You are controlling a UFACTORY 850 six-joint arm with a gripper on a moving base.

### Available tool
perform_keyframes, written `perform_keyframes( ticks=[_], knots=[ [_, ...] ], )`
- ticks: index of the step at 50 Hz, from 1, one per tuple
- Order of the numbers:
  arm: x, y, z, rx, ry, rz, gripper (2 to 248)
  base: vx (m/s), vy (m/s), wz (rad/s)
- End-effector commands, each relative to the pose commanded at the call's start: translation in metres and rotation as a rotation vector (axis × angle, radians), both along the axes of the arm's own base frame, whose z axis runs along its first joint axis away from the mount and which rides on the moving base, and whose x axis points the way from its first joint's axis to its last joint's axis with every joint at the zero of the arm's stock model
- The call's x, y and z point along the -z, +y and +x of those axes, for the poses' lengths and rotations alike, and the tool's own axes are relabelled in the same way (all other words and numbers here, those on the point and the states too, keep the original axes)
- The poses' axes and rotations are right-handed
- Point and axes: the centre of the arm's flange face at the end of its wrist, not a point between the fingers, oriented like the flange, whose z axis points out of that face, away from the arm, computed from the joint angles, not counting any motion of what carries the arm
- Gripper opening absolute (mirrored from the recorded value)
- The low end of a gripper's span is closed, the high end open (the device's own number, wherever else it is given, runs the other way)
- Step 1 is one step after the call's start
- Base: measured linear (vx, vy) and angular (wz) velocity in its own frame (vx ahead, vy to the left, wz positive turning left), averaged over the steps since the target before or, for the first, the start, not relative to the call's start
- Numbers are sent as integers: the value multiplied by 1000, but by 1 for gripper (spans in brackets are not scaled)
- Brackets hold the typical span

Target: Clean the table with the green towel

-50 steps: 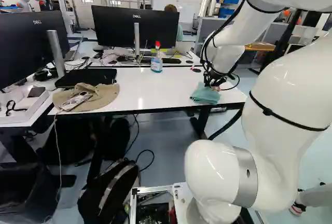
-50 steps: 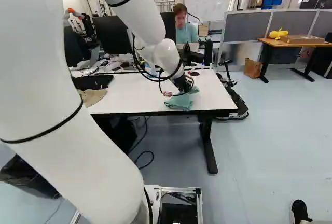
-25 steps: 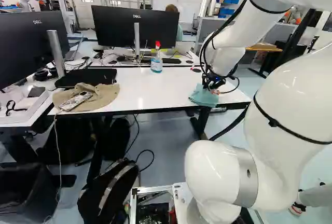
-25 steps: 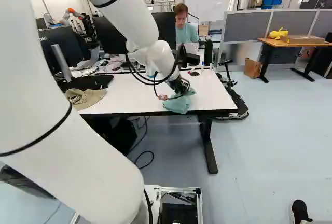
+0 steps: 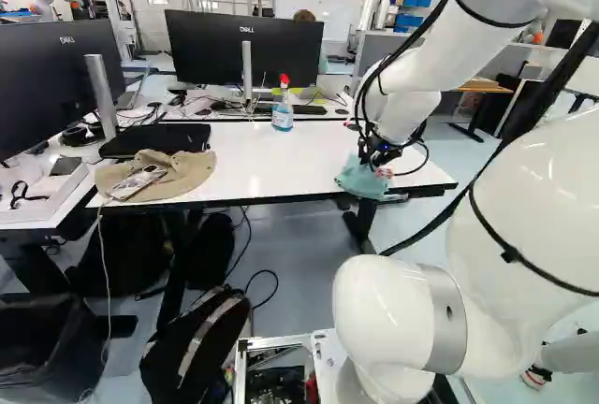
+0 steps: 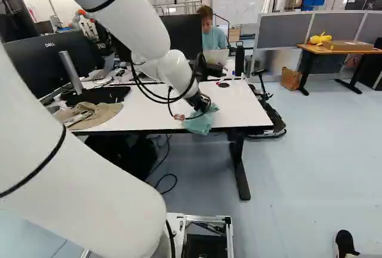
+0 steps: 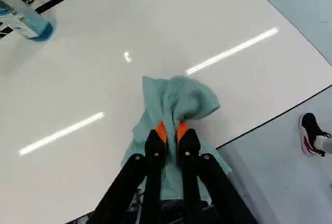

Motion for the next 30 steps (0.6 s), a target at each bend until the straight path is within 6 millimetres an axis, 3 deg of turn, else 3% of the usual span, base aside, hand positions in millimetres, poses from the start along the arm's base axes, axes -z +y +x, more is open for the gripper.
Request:
perform_keyframes(
  ticks=[12,30],
  knots=[
    [1,13,-10,-25,-4,-1,42,0,0,0],
    [1,13,-10,-26,-4,-1,42,0,0,0]
  ],
)
